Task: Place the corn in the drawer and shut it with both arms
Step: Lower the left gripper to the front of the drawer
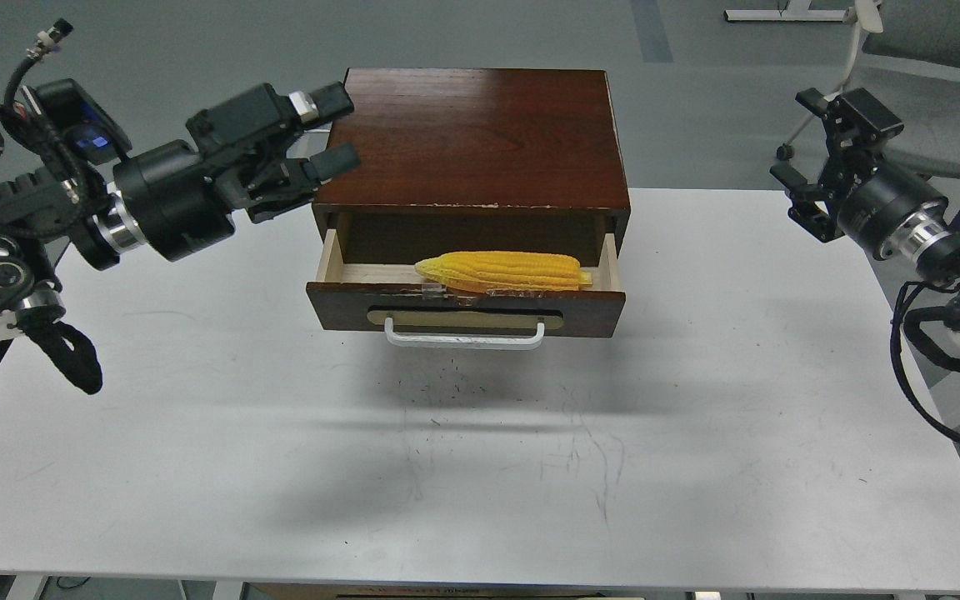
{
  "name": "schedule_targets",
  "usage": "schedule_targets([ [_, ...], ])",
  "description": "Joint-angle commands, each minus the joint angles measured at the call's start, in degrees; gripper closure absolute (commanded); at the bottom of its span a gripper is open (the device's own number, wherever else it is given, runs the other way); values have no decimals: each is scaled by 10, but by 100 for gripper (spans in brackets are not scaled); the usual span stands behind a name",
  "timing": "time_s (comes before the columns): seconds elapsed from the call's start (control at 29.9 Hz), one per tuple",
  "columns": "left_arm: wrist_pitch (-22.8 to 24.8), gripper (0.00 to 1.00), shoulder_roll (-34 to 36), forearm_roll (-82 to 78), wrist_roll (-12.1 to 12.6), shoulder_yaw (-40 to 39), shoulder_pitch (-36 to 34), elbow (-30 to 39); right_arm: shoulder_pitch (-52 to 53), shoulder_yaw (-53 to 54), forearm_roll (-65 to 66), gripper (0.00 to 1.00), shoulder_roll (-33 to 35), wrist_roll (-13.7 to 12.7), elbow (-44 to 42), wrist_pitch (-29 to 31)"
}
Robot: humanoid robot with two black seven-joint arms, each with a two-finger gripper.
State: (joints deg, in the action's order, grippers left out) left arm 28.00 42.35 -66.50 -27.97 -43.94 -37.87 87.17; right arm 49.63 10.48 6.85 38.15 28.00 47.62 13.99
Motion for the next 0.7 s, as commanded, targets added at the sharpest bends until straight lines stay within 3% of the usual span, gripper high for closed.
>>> schedule_targets([
  [0.0,0,6,-30,-95,0,19,0,38,-16,1,-1,1,-5,0,-9,-1],
  [0.1,0,14,-54,-141,0,34,0,47,-17,1,-1,1,-6,0,-9,-2],
  [0.17,0,25,-73,-166,0,45,0,48,-17,1,-1,1,-7,0,-8,-2],
  [0.23,0,55,-87,-189,0,63,0,47,-19,0,-1,1,-6,0,-8,-2],
  [0.37,0,96,-89,-205,0,104,1,46,-27,0,0,1,-7,0,-8,-1],
  [0.4,0,100,-88,-209,0,125,2,43,-28,0,0,1,-6,0,-8,-1],
  [0.5,0,100,-84,-217,0,157,9,39,-32,-1,0,1,-7,0,-6,-1],
  [0.67,-2,100,-89,-212,0,158,32,17,-33,-1,0,1,-7,0,-6,-1],
])
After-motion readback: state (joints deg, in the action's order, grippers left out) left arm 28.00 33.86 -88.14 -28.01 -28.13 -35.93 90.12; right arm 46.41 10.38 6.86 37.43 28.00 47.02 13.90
